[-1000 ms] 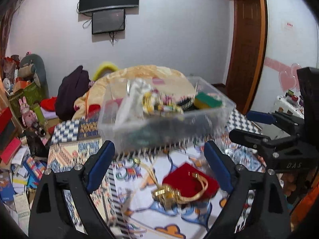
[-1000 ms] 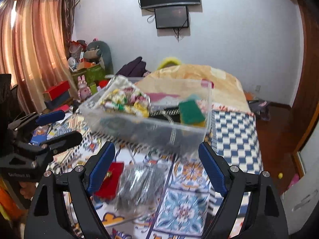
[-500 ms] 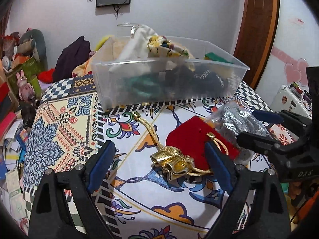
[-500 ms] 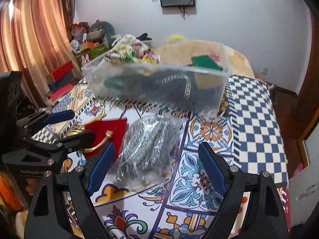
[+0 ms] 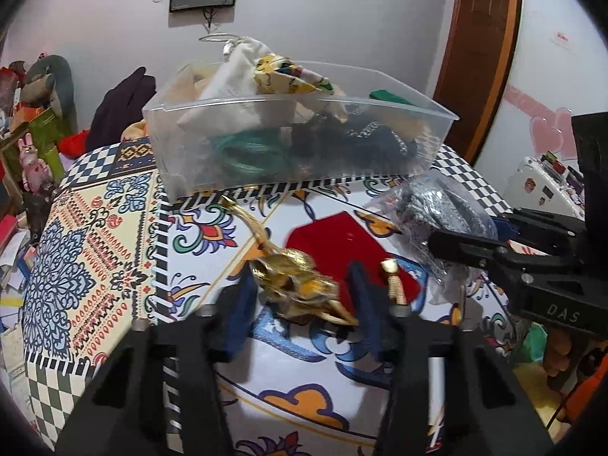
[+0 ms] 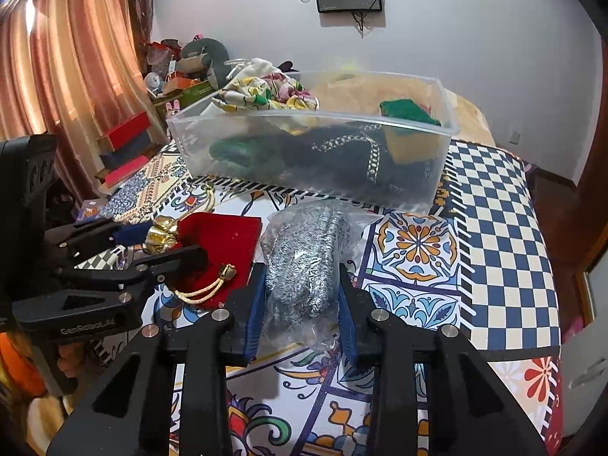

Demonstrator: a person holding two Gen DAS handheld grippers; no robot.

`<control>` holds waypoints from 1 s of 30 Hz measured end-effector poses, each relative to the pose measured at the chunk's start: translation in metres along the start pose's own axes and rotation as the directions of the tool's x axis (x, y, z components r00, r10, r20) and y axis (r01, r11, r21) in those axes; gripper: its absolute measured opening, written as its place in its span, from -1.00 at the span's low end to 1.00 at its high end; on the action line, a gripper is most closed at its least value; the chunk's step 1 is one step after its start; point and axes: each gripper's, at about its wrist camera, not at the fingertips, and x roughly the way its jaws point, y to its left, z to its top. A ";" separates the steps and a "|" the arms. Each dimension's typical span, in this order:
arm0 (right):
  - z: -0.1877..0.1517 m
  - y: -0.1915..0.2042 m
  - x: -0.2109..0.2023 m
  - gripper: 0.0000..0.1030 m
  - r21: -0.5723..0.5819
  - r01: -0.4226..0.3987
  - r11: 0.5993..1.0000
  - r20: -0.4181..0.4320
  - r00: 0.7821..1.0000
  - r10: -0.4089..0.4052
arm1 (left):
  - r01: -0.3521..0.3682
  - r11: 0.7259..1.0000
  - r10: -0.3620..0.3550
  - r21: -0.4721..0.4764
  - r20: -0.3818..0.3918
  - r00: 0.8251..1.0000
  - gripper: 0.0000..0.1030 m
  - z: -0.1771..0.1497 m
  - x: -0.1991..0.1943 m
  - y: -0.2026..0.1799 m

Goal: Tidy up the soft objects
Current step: 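Grasp the red velvet pouch with the left gripper while the right grasps the steel wool bag, then place the red pouch into the box with the left gripper while the right places the steel wool bag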

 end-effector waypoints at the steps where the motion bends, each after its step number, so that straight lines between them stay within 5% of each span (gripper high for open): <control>1: 0.000 0.000 -0.002 -0.42 0.002 0.001 1.000 0.007 1.000 -0.001 | 0.004 1.000 -0.004 0.000 -0.001 1.000 -0.26 0.000 0.000 0.000; 7: 0.005 -0.008 -0.015 -0.42 0.019 0.015 1.000 0.049 0.999 -0.016 | -0.008 1.000 0.008 -0.001 0.014 1.000 -0.49 0.003 -0.008 0.003; 16: 0.021 -0.014 -0.041 -0.42 0.028 0.070 0.997 0.134 0.988 -0.074 | -0.024 1.000 0.023 0.010 0.104 0.994 -0.51 0.020 -0.043 0.005; 30: 0.059 -0.020 -0.062 -0.42 0.006 0.108 0.994 0.261 0.960 -0.106 | -0.079 0.997 0.073 0.011 0.290 0.954 -0.51 0.076 -0.089 0.012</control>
